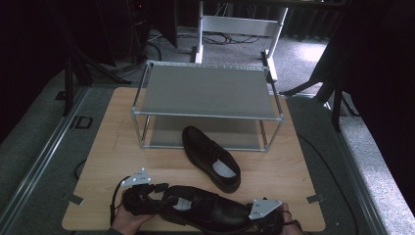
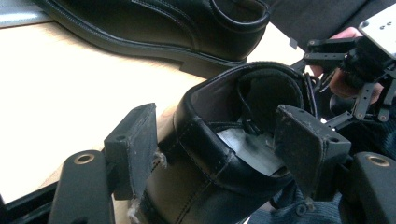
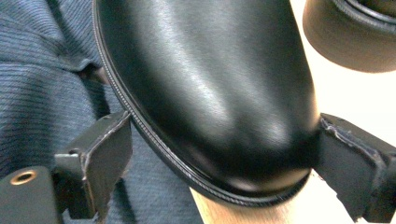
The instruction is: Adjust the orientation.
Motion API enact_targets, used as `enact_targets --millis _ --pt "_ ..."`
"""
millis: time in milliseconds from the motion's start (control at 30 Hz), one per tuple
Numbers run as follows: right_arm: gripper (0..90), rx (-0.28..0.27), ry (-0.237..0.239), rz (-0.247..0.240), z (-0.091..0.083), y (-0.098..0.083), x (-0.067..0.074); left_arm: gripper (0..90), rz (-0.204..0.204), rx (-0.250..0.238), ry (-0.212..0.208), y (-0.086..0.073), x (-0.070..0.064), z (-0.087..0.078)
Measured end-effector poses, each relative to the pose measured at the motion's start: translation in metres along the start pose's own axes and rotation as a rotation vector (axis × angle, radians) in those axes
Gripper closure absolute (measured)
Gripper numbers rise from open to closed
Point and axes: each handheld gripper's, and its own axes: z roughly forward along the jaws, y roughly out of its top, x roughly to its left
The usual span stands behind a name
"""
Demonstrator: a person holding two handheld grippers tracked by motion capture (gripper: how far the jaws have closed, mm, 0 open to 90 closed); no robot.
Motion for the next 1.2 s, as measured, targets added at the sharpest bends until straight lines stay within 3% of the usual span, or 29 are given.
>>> enact_targets --millis 133,300,500,600,700,767,800,867,1067,1200 --pt "8.9 -0.064 0.009 0.041 -0.014 -0.005 -0.008 32.5 -0.006 -0.010 0.001 -0.001 0.002 -0.002" --pt "23.2 -0.175 0.024 0.101 -0.030 -0.013 -0.009 36.3 -0.012 -0.021 0.014 -0.001 0.005 -0.005" --pt "42.8 -0.228 0.035 0.076 -0.033 -0.010 -0.001 40.8 -0.013 -0.051 0.056 -0.001 0.011 -0.017" --pt "54.8 -0.261 0.068 0.062 -0.035 -0.007 0.001 44.3 -0.019 -0.061 0.098 -0.003 0.016 -0.023" --pt "66.7 -0.265 0.106 0.035 -0.033 -0.002 0.006 48.0 -0.036 -0.059 0.127 -0.007 0.021 -0.026" --pt "77.9 -0.258 0.136 0.016 -0.029 -0.001 0.010 50.2 -0.047 -0.033 0.163 -0.011 0.026 -0.025" --pt "77.9 -0.258 0.136 0.016 -0.029 -0.001 0.010 51.2 -0.047 -0.033 0.163 -0.011 0.026 -0.025" --pt "85.6 -0.227 0.186 -0.009 -0.020 0.002 0.017 52.7 -0.050 0.012 0.174 -0.017 0.029 -0.020" --pt "89.0 -0.193 0.230 -0.029 -0.012 0.002 0.023 54.4 -0.038 0.105 0.181 -0.026 0.028 -0.011" --pt "89.2 -0.173 0.242 -0.038 -0.006 0.001 0.025 56.4 -0.042 0.129 0.184 -0.028 0.028 -0.008"
